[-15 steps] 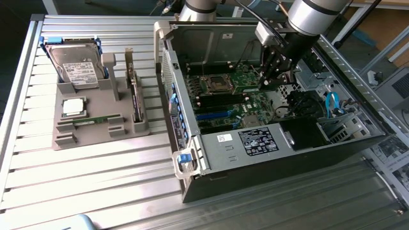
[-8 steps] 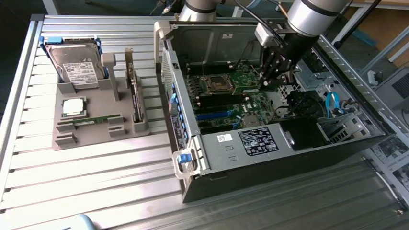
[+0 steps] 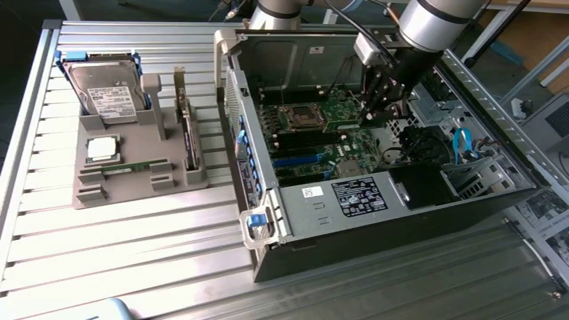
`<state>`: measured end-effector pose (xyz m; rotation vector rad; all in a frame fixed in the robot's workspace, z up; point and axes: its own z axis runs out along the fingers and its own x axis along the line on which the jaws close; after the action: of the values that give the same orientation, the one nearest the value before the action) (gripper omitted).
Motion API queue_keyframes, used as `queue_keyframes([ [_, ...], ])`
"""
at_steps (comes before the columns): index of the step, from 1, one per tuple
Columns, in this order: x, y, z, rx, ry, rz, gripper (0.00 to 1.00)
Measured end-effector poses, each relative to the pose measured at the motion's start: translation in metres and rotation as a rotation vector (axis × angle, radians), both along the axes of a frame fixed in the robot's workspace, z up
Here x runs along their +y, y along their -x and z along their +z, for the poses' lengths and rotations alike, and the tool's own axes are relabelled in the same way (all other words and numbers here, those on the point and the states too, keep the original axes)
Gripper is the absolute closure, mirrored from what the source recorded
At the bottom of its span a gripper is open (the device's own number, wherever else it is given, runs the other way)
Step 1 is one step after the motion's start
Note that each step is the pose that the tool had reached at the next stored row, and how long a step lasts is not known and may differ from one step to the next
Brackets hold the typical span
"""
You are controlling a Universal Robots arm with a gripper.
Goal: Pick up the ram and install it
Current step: 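Insert the ram into the slot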
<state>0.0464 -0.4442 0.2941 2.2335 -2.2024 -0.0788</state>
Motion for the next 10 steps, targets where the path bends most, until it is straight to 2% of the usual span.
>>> queue_keyframes([
  [10, 0.0003, 0.0011, -0.0014, -0.0001, -0.0003, 0.0, 0.88],
])
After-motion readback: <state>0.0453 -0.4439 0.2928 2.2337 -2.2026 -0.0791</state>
